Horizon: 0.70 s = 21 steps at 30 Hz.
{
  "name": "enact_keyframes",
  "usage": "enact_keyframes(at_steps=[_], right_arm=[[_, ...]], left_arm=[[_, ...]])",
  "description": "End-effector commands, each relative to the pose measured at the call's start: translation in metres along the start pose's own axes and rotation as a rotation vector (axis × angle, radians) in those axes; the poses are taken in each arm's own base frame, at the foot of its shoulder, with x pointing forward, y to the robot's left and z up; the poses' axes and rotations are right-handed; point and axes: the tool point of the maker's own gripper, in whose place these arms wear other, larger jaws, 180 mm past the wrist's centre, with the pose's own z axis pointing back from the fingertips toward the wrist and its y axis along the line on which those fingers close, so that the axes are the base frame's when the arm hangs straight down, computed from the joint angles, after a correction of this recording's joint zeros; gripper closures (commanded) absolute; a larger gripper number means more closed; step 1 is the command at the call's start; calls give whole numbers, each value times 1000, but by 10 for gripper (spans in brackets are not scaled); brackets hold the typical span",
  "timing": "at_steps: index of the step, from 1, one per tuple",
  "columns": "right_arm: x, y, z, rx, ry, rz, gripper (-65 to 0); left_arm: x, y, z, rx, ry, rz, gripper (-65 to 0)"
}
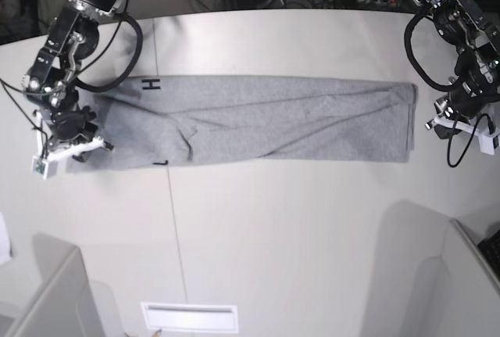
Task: Fold the T-shirt properly
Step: 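Close the left gripper on the strip end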
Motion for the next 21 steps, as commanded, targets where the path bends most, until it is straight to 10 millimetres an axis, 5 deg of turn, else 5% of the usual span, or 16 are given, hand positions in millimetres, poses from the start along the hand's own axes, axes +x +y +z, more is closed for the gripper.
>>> enact_keyframes(at_steps=[1,4,11,13,16,21], right_arm=[[14,0,4,0,-47,10,0],[5,-3,-2,-2,-16,4,0],[-17,-7,-14,-7,53,-16,0],[-18,-8,-15,-8,56,-16,0],[-17,-7,-14,-8,51,-15,0],[-18,-7,-14,-8,56,-16,0]], left_arm=[[8,1,9,-28,-41,11,0],[8,8,18,-54,-57,39,0],[-9,27,10,-34,-15,85,-546],[-17,35,2,-29,16,115,-648],[-31,39,-11,-46,68,109,-638],[-45,41,-37,-31,144,35,-527]])
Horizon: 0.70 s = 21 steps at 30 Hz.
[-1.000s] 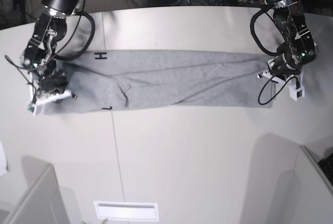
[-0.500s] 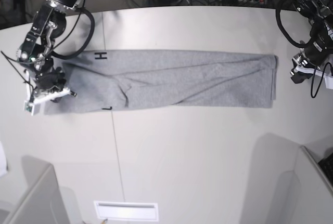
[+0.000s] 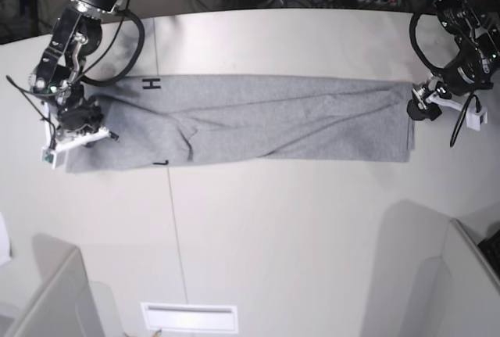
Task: Fold the T-shirt properly
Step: 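Close the left gripper on the strip end, then carry the strip end with the left gripper toward the right gripper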
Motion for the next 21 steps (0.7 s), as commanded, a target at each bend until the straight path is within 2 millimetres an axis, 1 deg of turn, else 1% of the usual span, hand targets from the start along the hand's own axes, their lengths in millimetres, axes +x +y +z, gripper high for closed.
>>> enact_keyframes(at_steps=[1,5,9,11,14,15,16,18,20,21], right_arm=[[16,2,3,8,-51,4,0],[17,2,4,9,-54,5,0],[17,2,5,9,-53,6,0],[17,2,5,9,-53,6,0],[18,2,5,9,-55,6,0],[18,2,5,9,-55,6,0],[18,2,5,9,-55,6,0],[18,2,5,9,-55,6,0],[17,3,5,10,-54,5,0],[17,3,5,10,-54,5,0]], left_arm=[[14,-5,0,-7,-44,-31,-520],[0,-11,-19,0,8,-70,-512],[-16,-16,-34,-20,52,-75,-510],[-23,-18,-38,-23,74,-78,-510],[-25,-16,-37,-21,78,-75,-505],[-25,-16,-37,-21,77,-74,-492],[-25,-16,-38,-21,79,-76,-462],[-27,-14,-40,-18,87,-69,-372],[-36,-8,-46,-12,115,-40,-253],[-34,-9,-49,-17,117,-27,-194]])
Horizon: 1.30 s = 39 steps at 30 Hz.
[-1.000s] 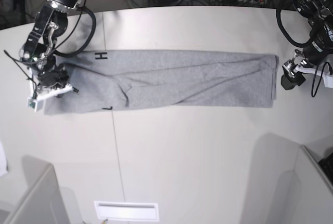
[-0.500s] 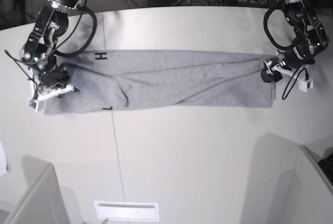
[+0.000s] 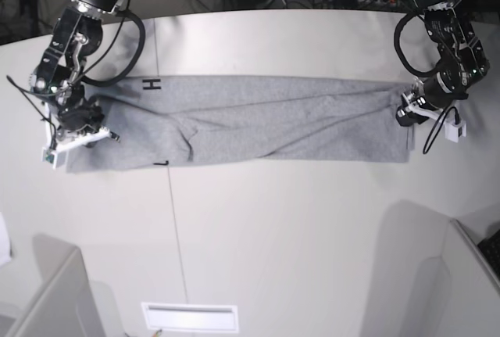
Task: Fold the T-shirt properly
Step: 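Carry the strip end with the left gripper toward the right gripper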
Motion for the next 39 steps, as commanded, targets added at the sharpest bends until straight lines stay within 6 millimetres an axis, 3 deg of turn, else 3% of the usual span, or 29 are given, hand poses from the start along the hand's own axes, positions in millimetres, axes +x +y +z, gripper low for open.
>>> enact_keyframes(at_steps=[1,3,12,17,24,28,39], right_arm=[[18,2,5,9,-55,5,0],[17,1,5,7,-52,5,0],[6,-4,8,-4,-36,12,0],[6,0,11,4,-42,5,0],[4,6,11,15,-44,-5,0],[5,7,11,17,-46,-6,0],[4,7,11,17,-45,-7,0]], left_arm=[[-19,9,-3,42,94,2,-123],[-18,10,-4,43,87,9,0],[23,43,9,111,-54,-18,0],[43,43,21,125,-97,-69,0],[64,-13,67,83,-230,-291,0],[59,-49,77,22,-277,-322,0],[4,-132,54,-170,-144,-427,0]])
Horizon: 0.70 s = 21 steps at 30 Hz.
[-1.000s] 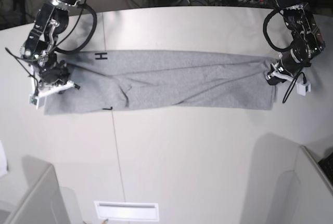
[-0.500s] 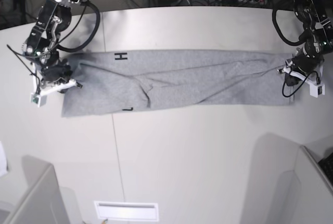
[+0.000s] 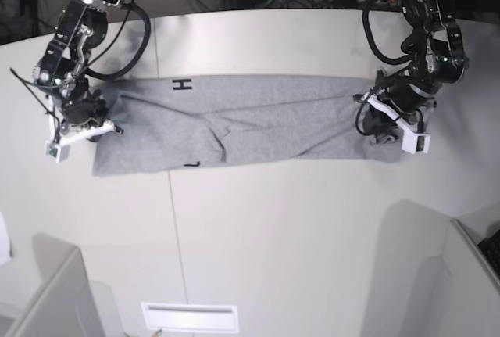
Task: Fold the T-shirt properly
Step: 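Carry the strip end with the left gripper toward the right gripper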
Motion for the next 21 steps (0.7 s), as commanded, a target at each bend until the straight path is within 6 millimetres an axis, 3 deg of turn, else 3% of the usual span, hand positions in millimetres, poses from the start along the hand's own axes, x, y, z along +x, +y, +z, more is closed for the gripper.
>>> enact_keyframes(at_steps=[1,6,14,21], right_arm=[[16,2,4,6,-53,3,0],[16,2,4,6,-51,3,0],[15,2,3,6,-50,3,0],[14,1,4,4,-48,0,0]], left_arm=[[11,-10,0,-28,-39,-12,0],[7,-57,-21,-120,11,-21,0],[22,-115,-39,-230,17,-73,0],[5,-143,-63,-280,109,-101,0]])
